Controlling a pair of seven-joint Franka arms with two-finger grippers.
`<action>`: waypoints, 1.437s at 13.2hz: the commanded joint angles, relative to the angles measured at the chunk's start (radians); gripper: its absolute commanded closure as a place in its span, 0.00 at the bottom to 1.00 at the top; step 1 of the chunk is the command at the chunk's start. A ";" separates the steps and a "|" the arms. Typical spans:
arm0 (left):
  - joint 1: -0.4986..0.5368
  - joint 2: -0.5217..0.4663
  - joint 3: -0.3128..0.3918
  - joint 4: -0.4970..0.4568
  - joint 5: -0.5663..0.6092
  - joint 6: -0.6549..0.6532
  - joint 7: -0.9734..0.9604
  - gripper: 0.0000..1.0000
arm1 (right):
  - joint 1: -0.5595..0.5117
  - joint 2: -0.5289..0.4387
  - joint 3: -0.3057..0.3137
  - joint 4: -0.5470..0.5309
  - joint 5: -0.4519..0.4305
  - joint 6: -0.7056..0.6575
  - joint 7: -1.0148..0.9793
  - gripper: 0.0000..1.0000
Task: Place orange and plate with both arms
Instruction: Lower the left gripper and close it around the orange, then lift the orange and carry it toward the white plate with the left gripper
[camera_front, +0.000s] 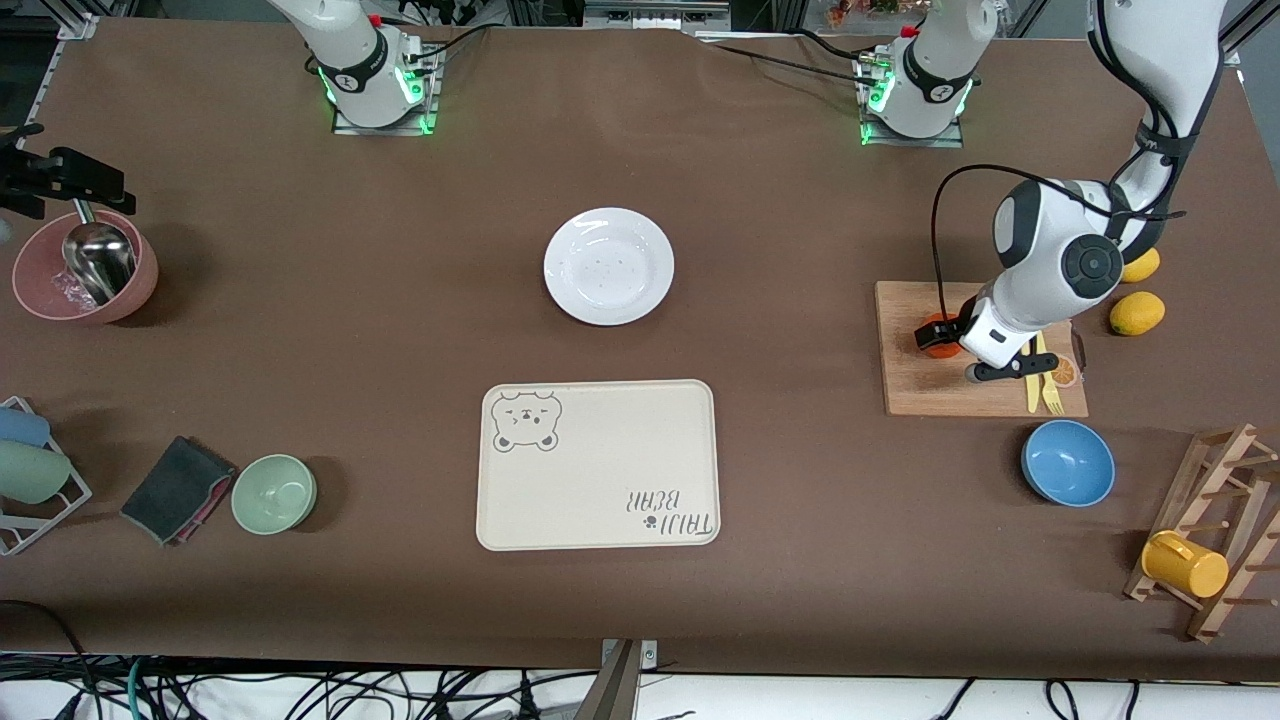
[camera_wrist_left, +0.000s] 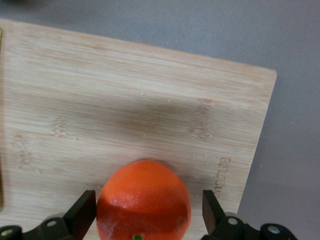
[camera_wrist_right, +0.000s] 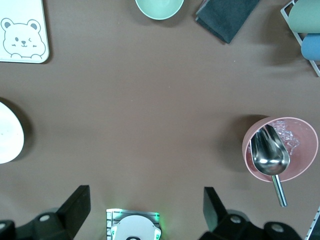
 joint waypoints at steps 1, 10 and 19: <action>0.000 -0.003 0.000 -0.020 0.004 0.018 0.026 0.69 | 0.003 -0.010 -0.002 0.003 -0.001 -0.016 0.005 0.00; 0.003 -0.144 -0.185 0.018 0.001 -0.078 0.012 1.00 | 0.003 -0.009 -0.002 0.003 -0.001 -0.022 0.003 0.00; -0.151 -0.026 -0.343 0.213 -0.042 -0.069 -0.222 1.00 | 0.003 0.019 -0.001 -0.003 -0.007 -0.060 0.005 0.00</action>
